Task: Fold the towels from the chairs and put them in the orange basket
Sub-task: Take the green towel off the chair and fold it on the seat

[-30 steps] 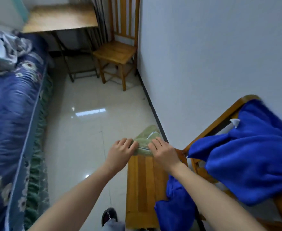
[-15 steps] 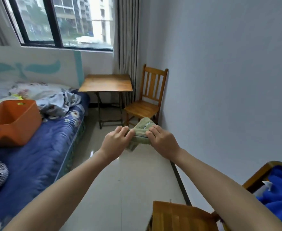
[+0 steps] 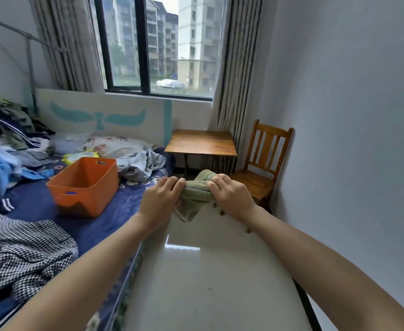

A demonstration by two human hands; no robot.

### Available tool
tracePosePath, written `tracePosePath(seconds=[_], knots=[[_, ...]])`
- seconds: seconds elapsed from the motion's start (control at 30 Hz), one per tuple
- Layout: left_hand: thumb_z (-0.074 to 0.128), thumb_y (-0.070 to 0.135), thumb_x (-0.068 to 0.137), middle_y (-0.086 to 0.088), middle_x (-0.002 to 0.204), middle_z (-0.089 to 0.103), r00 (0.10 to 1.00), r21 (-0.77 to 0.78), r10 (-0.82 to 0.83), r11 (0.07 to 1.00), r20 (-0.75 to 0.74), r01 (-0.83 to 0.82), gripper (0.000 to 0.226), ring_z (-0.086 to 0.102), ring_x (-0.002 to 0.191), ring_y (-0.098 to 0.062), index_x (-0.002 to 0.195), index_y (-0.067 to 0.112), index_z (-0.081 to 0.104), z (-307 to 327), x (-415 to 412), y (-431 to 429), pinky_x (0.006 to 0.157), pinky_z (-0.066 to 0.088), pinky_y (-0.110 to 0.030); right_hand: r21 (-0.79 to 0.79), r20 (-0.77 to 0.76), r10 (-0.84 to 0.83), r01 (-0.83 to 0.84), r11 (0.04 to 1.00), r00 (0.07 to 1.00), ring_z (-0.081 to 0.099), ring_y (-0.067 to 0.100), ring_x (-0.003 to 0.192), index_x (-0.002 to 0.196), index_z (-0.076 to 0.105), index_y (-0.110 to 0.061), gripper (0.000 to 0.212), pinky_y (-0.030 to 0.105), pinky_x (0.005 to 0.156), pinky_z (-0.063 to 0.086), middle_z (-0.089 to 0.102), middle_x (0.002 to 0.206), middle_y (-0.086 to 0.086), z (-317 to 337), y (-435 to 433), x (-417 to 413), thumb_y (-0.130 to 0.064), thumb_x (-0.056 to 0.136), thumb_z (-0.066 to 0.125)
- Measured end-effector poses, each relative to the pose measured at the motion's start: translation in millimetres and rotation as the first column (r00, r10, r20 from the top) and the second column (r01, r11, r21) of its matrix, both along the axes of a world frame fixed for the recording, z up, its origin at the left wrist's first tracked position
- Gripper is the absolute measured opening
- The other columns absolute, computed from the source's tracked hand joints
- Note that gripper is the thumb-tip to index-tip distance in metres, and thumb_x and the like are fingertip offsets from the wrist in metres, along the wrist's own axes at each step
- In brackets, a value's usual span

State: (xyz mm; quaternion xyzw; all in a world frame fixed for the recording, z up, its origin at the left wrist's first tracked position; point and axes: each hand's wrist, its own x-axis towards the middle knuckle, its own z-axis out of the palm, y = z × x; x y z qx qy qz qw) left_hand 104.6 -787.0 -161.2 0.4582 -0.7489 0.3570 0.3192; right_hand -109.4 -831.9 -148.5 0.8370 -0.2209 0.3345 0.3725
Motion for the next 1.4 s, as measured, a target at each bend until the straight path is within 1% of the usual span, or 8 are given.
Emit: tracePosePath(seconds=[0.1, 0.23, 0.57, 0.83, 1.07, 1.13, 1.23, 1.4], knots=[[0.084, 0.017, 0.05, -0.008, 0.086, 0.068, 0.996, 0.061, 0.088, 0.994, 0.0, -0.088, 0.065, 0.065, 0.07, -0.026, 0.105, 0.012, 0.05, -5, 22, 2, 0.039, 0.047, -0.026, 0.01, -0.023, 0.034, -0.034, 0.999, 0.999, 0.065, 0.024, 0.076, 0.086, 0.067, -0.007, 0.009, 0.031, 0.051, 0.054, 0.066, 0.082, 0.009, -3, -9, 24, -0.009, 0.078, 0.068], [0.087, 0.021, 0.044, -0.007, 0.083, 0.067, 0.991, 0.081, 0.134, 0.987, 0.025, -0.135, 0.071, 0.064, 0.068, -0.026, 0.103, 0.013, 0.048, -9, 35, -12, 0.039, 0.046, -0.025, 0.03, -0.03, 0.068, -0.067, 0.997, 0.997, 0.065, 0.023, 0.074, 0.084, 0.066, -0.008, 0.008, 0.03, 0.048, 0.052, 0.066, 0.08, 0.007, -10, -31, 37, -0.007, 0.076, 0.069], [0.087, 0.021, 0.046, -0.005, 0.079, 0.066, 0.993, 0.138, 0.097, 0.985, 0.064, -0.105, 0.068, 0.063, 0.064, -0.023, 0.1, 0.013, 0.046, -13, 10, -109, 0.038, 0.048, -0.025, 0.054, -0.018, 0.117, -0.116, 0.992, 0.993, 0.065, 0.022, 0.075, 0.085, 0.067, -0.008, 0.01, 0.029, 0.048, 0.052, 0.065, 0.081, 0.006, -26, -138, 8, -0.005, 0.076, 0.065], [0.085, 0.022, 0.042, -0.002, 0.077, 0.065, 0.984, 0.116, 0.167, 0.978, 0.068, -0.174, 0.068, 0.062, 0.062, -0.02, 0.099, 0.014, 0.047, -22, -32, -218, 0.041, 0.045, -0.023, 0.091, -0.041, 0.198, -0.194, 0.977, 0.979, 0.065, 0.022, 0.076, 0.087, 0.067, -0.009, 0.013, 0.027, 0.048, 0.051, 0.065, 0.082, 0.005, -30, -260, -30, -0.006, 0.074, 0.066], [0.085, 0.021, 0.045, -0.005, 0.085, 0.068, 0.977, 0.156, 0.197, 0.966, 0.082, -0.208, 0.068, 0.064, 0.068, -0.023, 0.101, 0.014, 0.047, -43, -28, -284, 0.046, 0.049, -0.025, 0.149, -0.004, 0.265, -0.261, 0.954, 0.964, 0.065, 0.02, 0.073, 0.083, 0.067, -0.011, 0.012, 0.026, 0.044, 0.048, 0.065, 0.079, 0.002, -56, -336, -23, -0.005, 0.073, 0.065], [0.08, 0.021, 0.05, -0.006, 0.087, 0.069, 0.976, 0.158, 0.2, 0.965, 0.079, -0.211, 0.06, 0.064, 0.067, -0.023, 0.1, 0.014, 0.048, -49, -19, -299, 0.047, 0.049, -0.025, 0.171, 0.004, 0.283, -0.279, 0.945, 0.959, 0.065, 0.019, 0.072, 0.082, 0.067, -0.011, 0.012, 0.025, 0.044, 0.046, 0.065, 0.079, 0.002, -63, -357, -11, -0.004, 0.073, 0.064], [0.063, 0.026, 0.06, -0.002, 0.081, 0.067, 0.975, 0.156, 0.215, 0.963, 0.061, -0.222, 0.045, 0.063, 0.065, -0.02, 0.1, 0.015, 0.046, -58, 0, -322, 0.046, 0.046, -0.023, 0.184, -0.024, 0.319, -0.31, 0.933, 0.947, 0.064, 0.019, 0.071, 0.08, 0.067, -0.012, 0.013, 0.025, 0.043, 0.046, 0.064, 0.076, 0.001, -70, -390, 13, -0.005, 0.076, 0.057], [0.085, 0.021, 0.042, -0.002, 0.08, 0.068, 0.972, 0.23, 0.231, 0.945, 0.035, -0.233, 0.071, 0.062, 0.063, -0.019, 0.102, 0.014, 0.047, -78, 46, -374, 0.045, 0.046, -0.023, 0.193, -0.112, 0.363, -0.338, 0.921, 0.925, 0.064, 0.019, 0.071, 0.079, 0.067, -0.013, 0.014, 0.024, 0.044, 0.044, 0.063, 0.075, 0.001, -73, -452, 60, -0.007, 0.076, 0.054]])
